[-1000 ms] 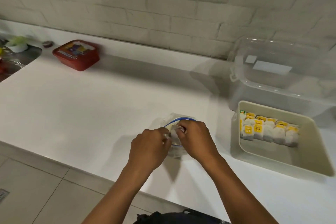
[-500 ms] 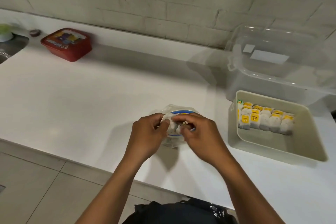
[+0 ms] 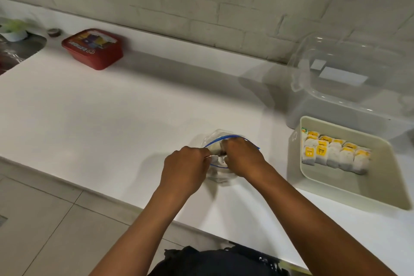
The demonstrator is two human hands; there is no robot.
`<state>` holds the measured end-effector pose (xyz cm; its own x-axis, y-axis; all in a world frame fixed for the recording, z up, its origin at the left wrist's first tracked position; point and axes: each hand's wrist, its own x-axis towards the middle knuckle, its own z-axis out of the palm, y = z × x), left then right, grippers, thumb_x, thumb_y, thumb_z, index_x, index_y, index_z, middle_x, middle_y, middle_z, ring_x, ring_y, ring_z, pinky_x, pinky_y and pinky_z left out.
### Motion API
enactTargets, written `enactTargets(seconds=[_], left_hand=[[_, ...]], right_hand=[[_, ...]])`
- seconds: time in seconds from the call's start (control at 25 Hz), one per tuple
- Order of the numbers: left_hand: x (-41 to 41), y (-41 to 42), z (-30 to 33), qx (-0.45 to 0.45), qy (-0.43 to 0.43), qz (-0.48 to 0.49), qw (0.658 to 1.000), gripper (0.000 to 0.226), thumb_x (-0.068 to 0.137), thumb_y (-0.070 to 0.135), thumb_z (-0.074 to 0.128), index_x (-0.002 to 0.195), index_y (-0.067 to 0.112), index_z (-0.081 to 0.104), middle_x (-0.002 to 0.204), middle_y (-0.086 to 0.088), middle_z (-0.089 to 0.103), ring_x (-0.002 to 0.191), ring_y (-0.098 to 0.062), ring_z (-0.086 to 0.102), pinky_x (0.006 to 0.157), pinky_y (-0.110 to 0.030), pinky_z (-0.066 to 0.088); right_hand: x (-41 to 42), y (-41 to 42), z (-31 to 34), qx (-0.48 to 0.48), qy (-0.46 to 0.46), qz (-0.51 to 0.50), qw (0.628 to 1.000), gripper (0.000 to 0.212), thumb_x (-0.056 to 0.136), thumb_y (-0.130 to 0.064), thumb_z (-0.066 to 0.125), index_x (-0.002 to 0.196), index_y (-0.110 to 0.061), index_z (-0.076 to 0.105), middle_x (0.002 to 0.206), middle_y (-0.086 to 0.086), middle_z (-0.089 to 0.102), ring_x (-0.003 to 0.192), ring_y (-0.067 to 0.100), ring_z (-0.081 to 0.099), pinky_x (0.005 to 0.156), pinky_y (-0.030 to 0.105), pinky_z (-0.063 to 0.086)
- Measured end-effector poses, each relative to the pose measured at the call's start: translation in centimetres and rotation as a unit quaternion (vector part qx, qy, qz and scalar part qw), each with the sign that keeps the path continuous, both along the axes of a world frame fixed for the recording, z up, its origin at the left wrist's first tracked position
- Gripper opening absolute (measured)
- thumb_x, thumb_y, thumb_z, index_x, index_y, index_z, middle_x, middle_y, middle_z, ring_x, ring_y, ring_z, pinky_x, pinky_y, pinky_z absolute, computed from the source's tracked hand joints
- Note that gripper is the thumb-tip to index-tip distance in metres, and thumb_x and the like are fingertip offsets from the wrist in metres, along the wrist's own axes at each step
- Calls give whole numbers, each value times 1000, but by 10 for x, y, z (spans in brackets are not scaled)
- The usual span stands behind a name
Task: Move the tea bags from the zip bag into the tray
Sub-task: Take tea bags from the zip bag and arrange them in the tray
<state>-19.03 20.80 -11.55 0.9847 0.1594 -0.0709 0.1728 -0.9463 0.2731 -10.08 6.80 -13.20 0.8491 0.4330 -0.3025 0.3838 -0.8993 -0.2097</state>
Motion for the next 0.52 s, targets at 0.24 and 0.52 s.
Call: enactTargets(seconds=[0.24,0.52], left_hand=[[2,7,-7,-34,-6,17,999,24,98,47,43,106,39,64,100,11,70,91,-19,63,71,-30,51],[4,7,-3,-55,-17,19,998,24,97,45,45,104,39,67,96,13,71,91,-17,62,68,-27,47]], right_hand=[[3,12,-2,4,-41,-7,999,14,87,-28,56,93,-20,66,90,1,64,85,26,62,65,28,41],[-2,16,-6,75,-80,-97,989,25,90,-31,52,67,-20,54,69,-4,54,69,23,54,62,29,41]])
